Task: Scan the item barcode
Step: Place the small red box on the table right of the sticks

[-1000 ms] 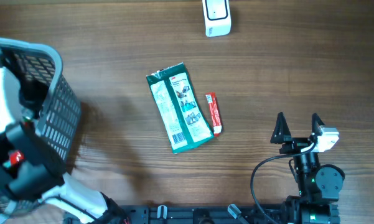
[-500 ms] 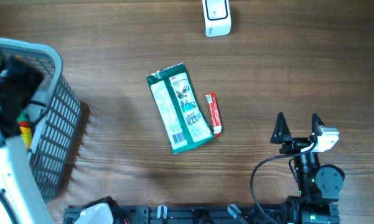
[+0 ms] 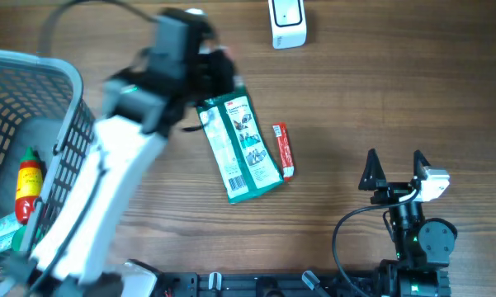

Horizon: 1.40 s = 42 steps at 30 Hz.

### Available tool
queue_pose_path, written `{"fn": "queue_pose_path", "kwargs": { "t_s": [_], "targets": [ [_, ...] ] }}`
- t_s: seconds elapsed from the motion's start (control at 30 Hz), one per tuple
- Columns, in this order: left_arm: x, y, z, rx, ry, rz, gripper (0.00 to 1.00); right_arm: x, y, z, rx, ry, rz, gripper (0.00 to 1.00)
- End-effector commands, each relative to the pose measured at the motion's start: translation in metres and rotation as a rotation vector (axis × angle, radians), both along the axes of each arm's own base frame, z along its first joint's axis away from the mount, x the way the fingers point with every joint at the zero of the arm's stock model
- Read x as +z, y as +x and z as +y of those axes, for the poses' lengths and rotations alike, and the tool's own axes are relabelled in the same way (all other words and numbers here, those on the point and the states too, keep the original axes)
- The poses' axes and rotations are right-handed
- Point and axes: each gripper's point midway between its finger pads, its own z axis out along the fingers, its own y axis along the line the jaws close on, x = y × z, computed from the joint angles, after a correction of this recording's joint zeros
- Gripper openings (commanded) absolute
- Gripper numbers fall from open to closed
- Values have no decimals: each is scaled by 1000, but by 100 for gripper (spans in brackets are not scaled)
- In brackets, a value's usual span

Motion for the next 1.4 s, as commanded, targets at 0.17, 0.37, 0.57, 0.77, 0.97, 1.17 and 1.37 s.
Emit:
{"fn": "queue_pose_path", "kwargs": {
  "t_s": [0.17, 0.37, 0.57, 0.77, 0.97, 1.17, 1.37],
  "targets": [
    [-121, -9, -132, -157, 31, 193, 37, 2, 0, -2, -12, 8, -9, 100],
    [-187, -17, -167, -170, 64, 277, 37, 2, 0, -2, -12, 8, -9, 100],
    [-234, -28, -178, -181, 113, 340, 41, 2, 0, -2, -12, 8, -9, 100],
    [-223, -27, -178, -190, 115, 313, 96, 2, 0, -2, -12, 8, -9, 100],
    [-146, 4, -121, -75, 252, 143, 100, 2, 0, -2, -11, 8, -9, 100],
    [-48, 13, -11, 161, 310, 40, 100, 2, 0, -2, -12, 8, -9, 100],
    [28, -9, 93, 366, 237, -27, 100, 2, 0, -2, -12, 8, -9, 100]
  ]
}}
